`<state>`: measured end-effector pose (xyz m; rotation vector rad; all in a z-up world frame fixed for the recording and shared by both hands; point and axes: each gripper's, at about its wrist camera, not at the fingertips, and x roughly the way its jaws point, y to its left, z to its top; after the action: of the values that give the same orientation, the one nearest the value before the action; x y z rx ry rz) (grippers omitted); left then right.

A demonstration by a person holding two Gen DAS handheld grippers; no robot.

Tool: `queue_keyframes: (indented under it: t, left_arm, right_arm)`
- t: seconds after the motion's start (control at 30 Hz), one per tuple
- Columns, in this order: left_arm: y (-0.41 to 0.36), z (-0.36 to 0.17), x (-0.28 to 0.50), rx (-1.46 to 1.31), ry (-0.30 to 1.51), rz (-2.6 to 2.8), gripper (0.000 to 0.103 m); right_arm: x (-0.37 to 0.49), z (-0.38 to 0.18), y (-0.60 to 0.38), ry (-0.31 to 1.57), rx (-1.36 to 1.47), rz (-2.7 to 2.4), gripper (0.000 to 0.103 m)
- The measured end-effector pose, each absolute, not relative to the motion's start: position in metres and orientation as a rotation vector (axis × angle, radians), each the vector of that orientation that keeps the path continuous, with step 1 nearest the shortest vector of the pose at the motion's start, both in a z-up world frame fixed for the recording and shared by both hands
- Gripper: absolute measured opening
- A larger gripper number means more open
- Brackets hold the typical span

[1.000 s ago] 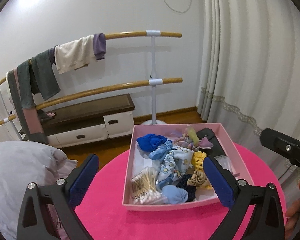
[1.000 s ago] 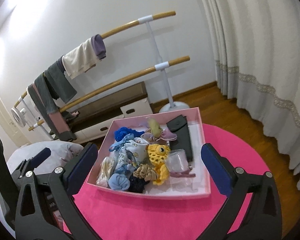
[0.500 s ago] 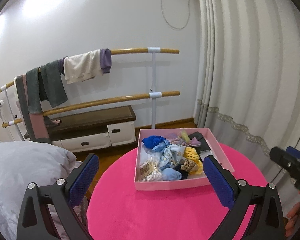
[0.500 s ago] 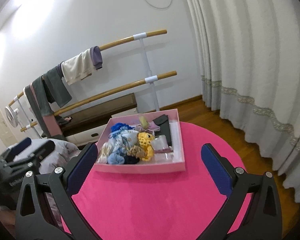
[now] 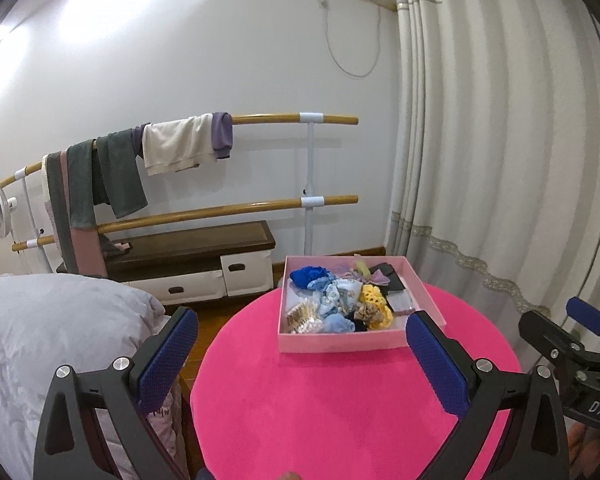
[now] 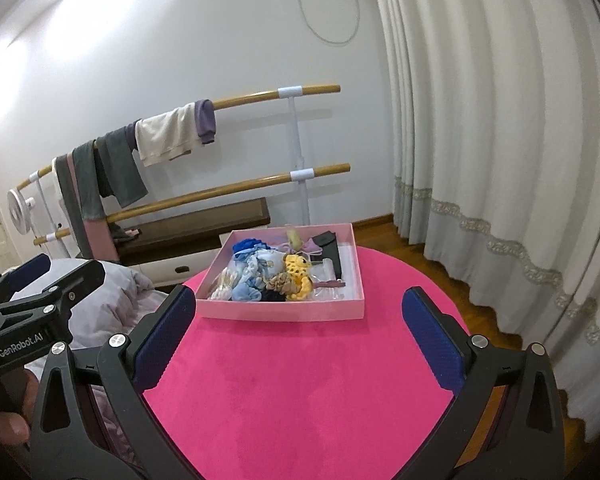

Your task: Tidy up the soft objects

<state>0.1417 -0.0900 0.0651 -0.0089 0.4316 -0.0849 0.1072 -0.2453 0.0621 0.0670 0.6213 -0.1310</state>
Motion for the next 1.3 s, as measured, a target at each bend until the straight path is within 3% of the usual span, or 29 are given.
queue_keyframes:
  t: [0.33,1.3]
  left_arm:
    - [-0.085,0.067,0.109,-0.014,0.454,-0.072,0.103]
    - [-0.093,0.069,0.109,0.014,0.436,-0.059,0.103]
  right_arm:
    - [0.086,0.064,-0.224,0.600,0.038,-0.150,0.103]
    - [0.079,0.066,-0.228,0.603,0.035,-0.161,0.103]
